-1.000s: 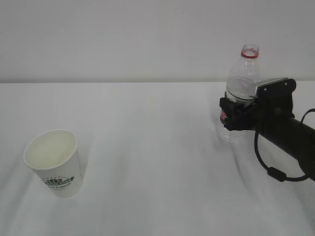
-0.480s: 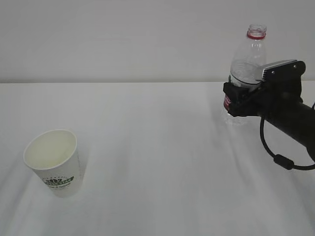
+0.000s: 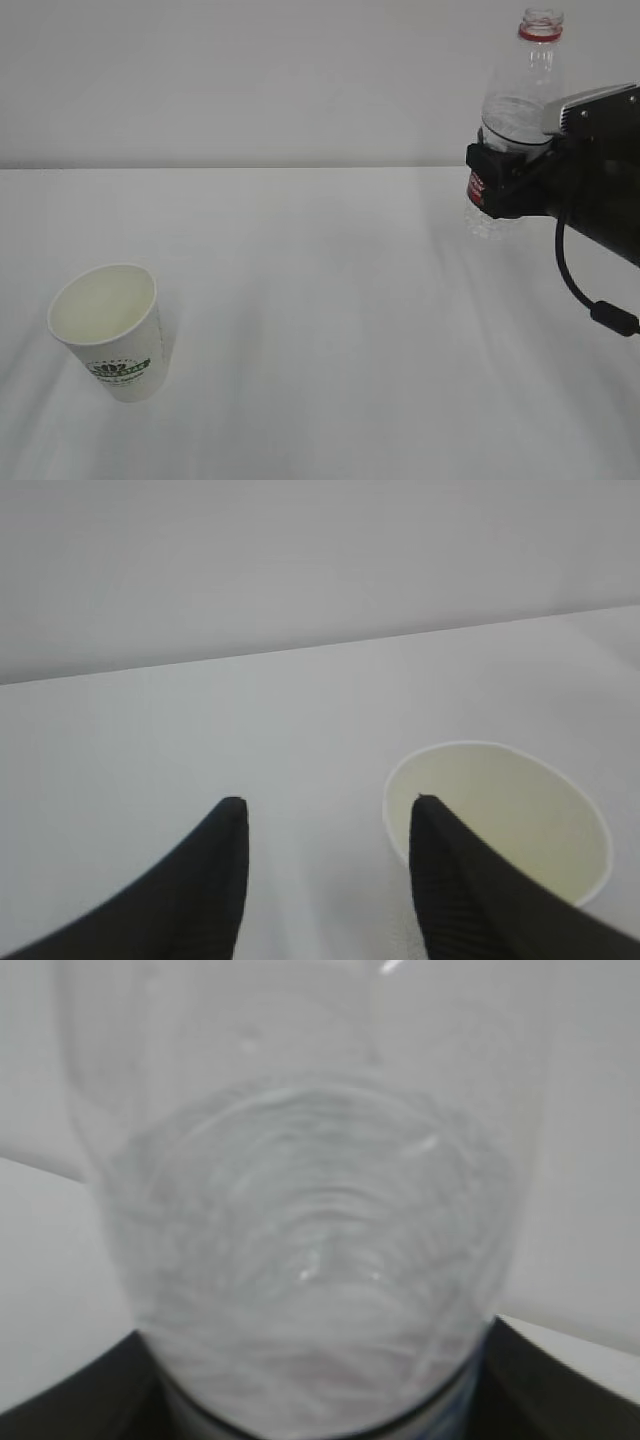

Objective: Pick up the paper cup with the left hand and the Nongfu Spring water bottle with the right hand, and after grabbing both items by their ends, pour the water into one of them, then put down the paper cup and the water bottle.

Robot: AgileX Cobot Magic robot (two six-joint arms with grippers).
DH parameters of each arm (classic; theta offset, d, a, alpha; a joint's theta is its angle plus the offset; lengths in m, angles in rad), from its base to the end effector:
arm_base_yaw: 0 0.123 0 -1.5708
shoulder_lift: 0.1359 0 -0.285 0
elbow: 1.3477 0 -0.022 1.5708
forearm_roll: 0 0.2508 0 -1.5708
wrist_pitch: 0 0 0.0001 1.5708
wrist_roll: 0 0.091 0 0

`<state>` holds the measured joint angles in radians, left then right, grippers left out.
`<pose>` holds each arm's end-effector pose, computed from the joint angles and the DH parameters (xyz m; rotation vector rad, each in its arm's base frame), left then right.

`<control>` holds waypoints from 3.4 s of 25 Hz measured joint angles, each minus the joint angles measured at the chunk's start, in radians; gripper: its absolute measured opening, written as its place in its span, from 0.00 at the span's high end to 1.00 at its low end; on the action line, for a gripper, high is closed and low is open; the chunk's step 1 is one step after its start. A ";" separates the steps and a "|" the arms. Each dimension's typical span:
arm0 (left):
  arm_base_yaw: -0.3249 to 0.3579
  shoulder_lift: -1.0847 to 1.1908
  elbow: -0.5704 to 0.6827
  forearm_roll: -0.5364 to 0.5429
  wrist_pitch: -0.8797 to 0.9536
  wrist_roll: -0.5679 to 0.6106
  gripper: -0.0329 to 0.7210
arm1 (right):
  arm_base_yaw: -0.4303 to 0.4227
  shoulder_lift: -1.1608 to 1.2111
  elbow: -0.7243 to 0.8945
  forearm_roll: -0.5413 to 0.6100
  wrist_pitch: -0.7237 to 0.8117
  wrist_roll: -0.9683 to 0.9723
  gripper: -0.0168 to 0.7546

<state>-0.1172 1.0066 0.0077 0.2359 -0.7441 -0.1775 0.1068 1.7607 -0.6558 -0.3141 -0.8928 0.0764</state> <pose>0.1352 -0.0304 0.1772 0.2166 1.7575 -0.2272 0.3248 0.0568 0.1779 -0.3760 1.6782 0.1957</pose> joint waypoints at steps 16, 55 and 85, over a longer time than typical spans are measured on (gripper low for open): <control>0.000 0.000 0.000 0.095 -0.008 -0.119 0.45 | 0.000 -0.105 0.005 -0.113 0.102 0.033 0.40; 0.000 0.287 0.000 -0.101 -0.277 0.013 0.45 | 0.000 -0.105 0.005 -0.143 0.106 0.042 0.41; 0.000 0.496 -0.010 0.212 -0.418 0.016 0.45 | 0.000 -0.105 0.005 -0.144 0.106 0.042 0.41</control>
<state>-0.1172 1.5026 -0.0023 0.4475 -1.1625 -0.1612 0.1068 1.6558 -0.6510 -0.4584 -0.7863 0.1184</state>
